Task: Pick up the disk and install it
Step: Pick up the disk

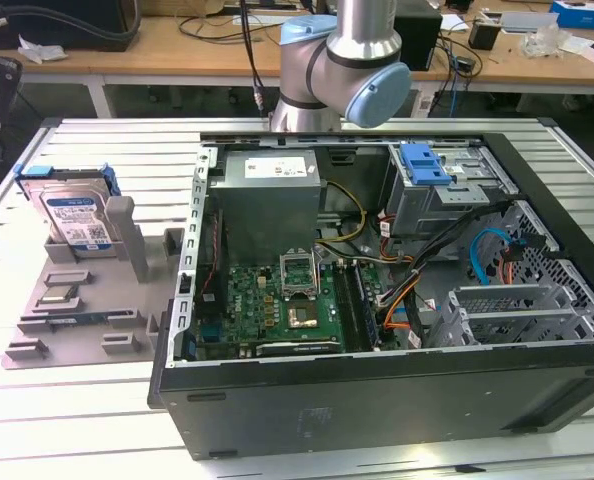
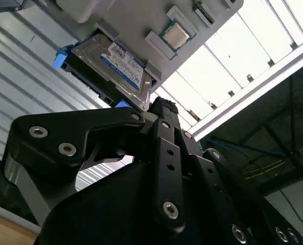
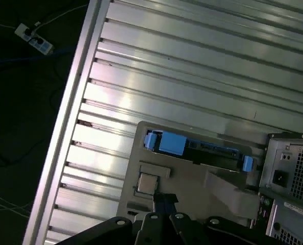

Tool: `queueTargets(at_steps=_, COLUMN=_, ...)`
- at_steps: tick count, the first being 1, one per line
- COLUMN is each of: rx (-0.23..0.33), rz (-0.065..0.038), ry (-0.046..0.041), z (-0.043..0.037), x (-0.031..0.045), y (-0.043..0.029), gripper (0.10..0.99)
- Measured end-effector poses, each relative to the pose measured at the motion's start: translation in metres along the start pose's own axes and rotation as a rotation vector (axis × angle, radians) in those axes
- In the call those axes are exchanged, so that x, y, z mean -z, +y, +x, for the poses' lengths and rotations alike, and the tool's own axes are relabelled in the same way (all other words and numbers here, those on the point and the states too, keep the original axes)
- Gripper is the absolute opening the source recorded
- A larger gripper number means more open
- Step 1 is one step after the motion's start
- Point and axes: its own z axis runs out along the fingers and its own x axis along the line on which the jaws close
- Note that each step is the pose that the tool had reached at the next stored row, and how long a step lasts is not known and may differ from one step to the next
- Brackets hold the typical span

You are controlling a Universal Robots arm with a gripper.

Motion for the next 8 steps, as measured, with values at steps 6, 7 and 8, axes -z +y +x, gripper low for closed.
queueTargets(at_steps=6, rx=0.116, rz=-0.003, ry=0.0052, z=0.0, x=0.0, y=0.0, gripper=0.106)
queueTargets(at_steps=7, rx=0.13, rz=-0.003, ry=0.0059, z=0.0, x=0.0, y=0.0, gripper=0.106)
queueTargets(at_steps=8, rx=0.146, rz=-0.003, ry=0.0066, z=0.0, x=0.0, y=0.0, gripper=0.106)
